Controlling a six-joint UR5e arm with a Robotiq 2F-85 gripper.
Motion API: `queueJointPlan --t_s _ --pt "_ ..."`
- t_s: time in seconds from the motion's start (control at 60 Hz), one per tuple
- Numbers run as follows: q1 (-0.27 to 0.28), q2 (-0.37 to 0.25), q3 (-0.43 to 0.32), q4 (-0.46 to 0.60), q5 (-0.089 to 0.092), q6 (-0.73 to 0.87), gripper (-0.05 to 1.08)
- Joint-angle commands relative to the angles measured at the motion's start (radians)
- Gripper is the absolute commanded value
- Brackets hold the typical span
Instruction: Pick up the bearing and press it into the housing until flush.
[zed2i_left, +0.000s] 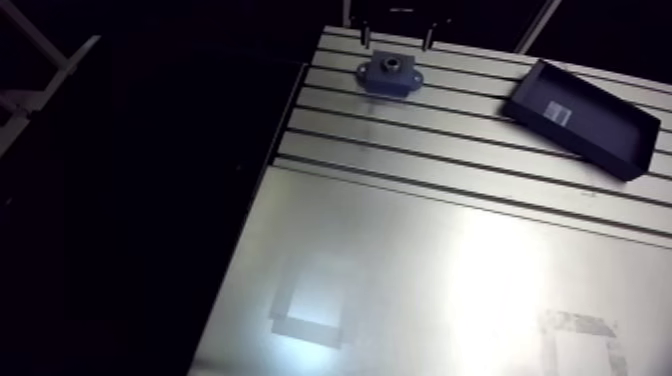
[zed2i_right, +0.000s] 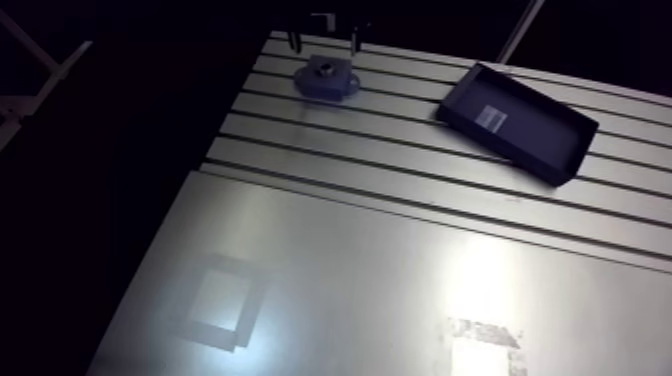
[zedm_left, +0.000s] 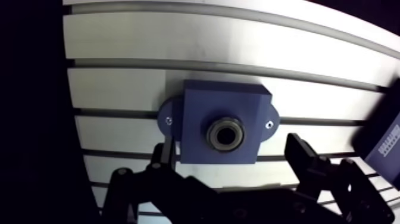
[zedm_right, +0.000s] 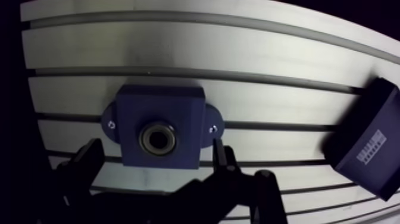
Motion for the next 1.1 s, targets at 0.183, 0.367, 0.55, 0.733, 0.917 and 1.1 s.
queueJointPlan --t_s 0.183,0.367,0.55,0.733,0.917,1.1 --pt "0.001 -0.033 -0.008 0.011 0.004 0.0 0.12" --pt "0.002 -0.051 -0.007 0.023 0.004 0.0 0.41" --pt "0.002 -0.051 -0.005 0.025 0.004 0.0 0.59" --pt "0.002 -0.049 -0.005 0.037 0.008 0.0 0.77" --pt "0.002 -0.045 0.0 0.037 0.01 0.0 0.85" --pt "0.001 -0.042 0.003 0.03 0.009 0.006 1.02"
